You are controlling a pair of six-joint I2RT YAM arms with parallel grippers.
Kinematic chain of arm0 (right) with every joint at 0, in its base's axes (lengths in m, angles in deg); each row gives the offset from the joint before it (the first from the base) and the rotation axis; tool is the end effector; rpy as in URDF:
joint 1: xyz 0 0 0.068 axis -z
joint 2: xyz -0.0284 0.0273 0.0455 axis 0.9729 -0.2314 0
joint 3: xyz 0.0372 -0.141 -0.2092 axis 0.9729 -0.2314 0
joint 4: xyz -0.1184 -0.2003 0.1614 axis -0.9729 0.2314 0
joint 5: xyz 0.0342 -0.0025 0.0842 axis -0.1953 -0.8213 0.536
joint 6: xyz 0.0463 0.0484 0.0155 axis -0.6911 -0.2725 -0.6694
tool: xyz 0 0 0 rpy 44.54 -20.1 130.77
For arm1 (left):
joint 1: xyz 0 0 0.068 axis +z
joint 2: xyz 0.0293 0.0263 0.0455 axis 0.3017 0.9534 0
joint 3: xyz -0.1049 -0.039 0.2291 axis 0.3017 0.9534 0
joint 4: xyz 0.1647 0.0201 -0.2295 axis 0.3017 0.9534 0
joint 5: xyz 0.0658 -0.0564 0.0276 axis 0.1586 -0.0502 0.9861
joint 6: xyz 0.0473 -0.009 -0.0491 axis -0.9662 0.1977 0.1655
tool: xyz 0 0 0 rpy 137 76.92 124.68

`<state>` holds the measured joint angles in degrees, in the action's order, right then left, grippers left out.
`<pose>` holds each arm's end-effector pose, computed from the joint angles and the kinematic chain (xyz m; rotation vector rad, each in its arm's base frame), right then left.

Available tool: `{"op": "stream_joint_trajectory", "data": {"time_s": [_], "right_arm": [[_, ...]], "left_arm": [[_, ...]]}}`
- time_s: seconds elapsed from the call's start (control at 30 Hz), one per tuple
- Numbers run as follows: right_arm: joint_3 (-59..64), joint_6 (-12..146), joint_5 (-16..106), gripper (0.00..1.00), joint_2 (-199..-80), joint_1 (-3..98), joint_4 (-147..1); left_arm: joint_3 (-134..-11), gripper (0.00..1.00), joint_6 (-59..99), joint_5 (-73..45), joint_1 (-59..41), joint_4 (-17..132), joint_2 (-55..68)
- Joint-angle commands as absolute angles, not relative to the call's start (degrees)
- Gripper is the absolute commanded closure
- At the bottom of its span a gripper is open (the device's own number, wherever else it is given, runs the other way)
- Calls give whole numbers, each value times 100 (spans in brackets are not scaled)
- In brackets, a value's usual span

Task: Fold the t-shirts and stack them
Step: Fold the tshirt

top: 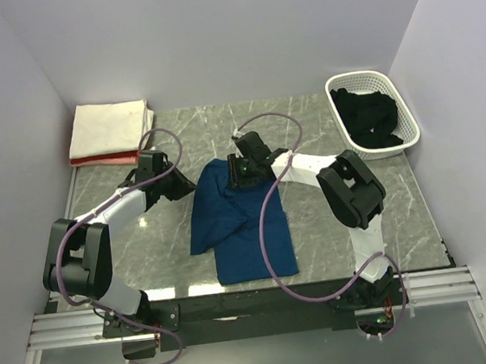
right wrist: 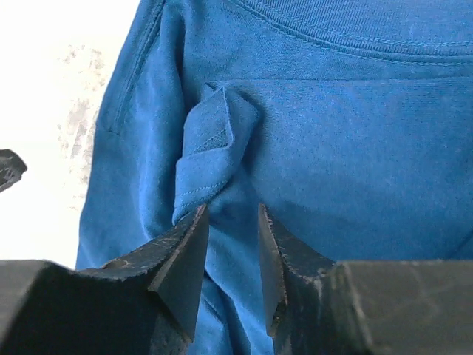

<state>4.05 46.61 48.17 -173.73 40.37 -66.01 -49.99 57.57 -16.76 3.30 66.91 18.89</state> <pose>0.3662 0.2814 0.1239 -0.2908 2.4711 0.7234 0.3355 -0.0961 0.1487 -0.6589 2.3890 -0.7367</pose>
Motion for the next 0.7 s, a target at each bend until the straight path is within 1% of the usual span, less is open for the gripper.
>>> {"op": "stream_joint_trajectory", "data": {"time_s": [0.0,0.27,0.43,0.53,0.57,0.6,0.67], "right_arm": [[675,4762,4817,61,-17488,4006,-6624],[316,4710,4931,62,-17269,4006,-6765],[245,4657,5116,74,-17286,4006,-6853],[148,4622,5099,86,-17207,4006,-6897],[87,4587,5038,93,-17155,4006,-6905],[43,4578,4985,96,-17102,4006,-6914],[-97,4526,4810,98,-16883,4006,-6940]], "left_arm": [[-5178,77,5609,-1813,341,6665,1677],[-5195,77,5626,-1866,341,6630,1694],[-5178,78,5635,-1892,341,6621,1686],[-5178,78,5617,-1874,341,6647,1660],[-5178,77,5609,-1866,341,6656,1659],[-5195,78,5600,-1866,341,6674,1659],[-5186,78,5600,-1857,341,6674,1659]]}}
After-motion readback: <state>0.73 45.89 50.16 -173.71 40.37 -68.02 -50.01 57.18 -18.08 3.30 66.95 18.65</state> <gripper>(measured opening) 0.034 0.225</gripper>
